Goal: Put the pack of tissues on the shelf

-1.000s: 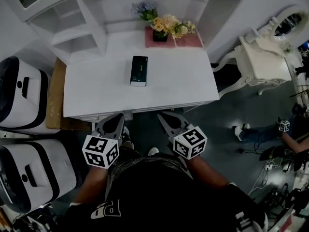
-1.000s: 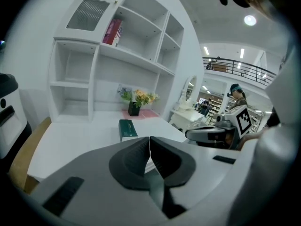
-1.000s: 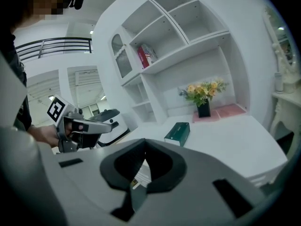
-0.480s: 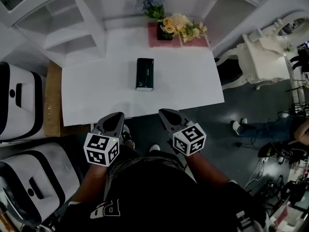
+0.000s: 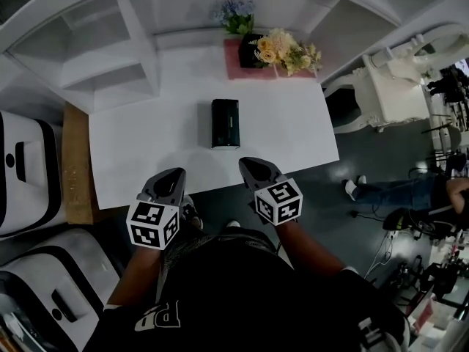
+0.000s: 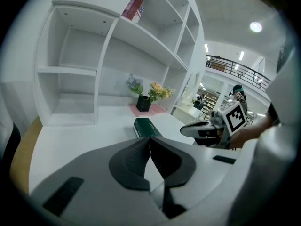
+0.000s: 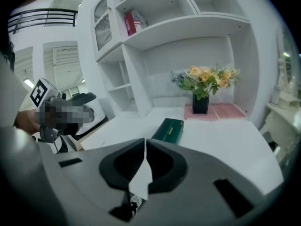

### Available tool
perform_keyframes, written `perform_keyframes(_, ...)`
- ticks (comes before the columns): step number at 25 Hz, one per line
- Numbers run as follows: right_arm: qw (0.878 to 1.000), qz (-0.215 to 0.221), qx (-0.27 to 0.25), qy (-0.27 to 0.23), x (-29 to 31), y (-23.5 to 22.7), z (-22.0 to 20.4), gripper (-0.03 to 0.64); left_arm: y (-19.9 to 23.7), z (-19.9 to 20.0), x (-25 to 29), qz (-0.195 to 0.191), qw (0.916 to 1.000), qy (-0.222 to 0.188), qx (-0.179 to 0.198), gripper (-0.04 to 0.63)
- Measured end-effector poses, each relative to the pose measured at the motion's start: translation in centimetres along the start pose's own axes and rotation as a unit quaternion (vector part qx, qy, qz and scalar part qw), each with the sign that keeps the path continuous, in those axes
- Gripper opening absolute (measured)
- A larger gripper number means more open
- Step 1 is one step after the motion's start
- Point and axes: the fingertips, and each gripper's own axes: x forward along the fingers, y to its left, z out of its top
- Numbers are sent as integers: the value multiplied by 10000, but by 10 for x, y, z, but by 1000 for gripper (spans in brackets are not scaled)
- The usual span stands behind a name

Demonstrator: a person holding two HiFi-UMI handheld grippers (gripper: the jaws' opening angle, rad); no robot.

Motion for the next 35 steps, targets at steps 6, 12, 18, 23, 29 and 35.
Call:
perform_keyframes(6,9983,-488,135,284,41,-16,-4,175,38,13,3,-26,10000,47,75,15)
perform_keyframes(12,9915,-1111,536,408,81,-32,-23,341,63,19,5,-182,9996,184,146,15)
perform_keyframes(18,9853,-1414,744,603,110,-43,-37,417,85,25,5,-254,9992,224,230,15)
perform_keyframes(23,9814,-1557,819,763,128,-45,-45,442,104,31,1,-178,9994,161,252,15)
perform_keyframes(29,9791,-1691,588,969,140,-52,-56,442,112,31,-5,-126,9994,192,263,15)
perform_keyframes(35,9838,-1531,394,843,141,-53,-55,442,112,39,-7,-5,9996,98,264,15)
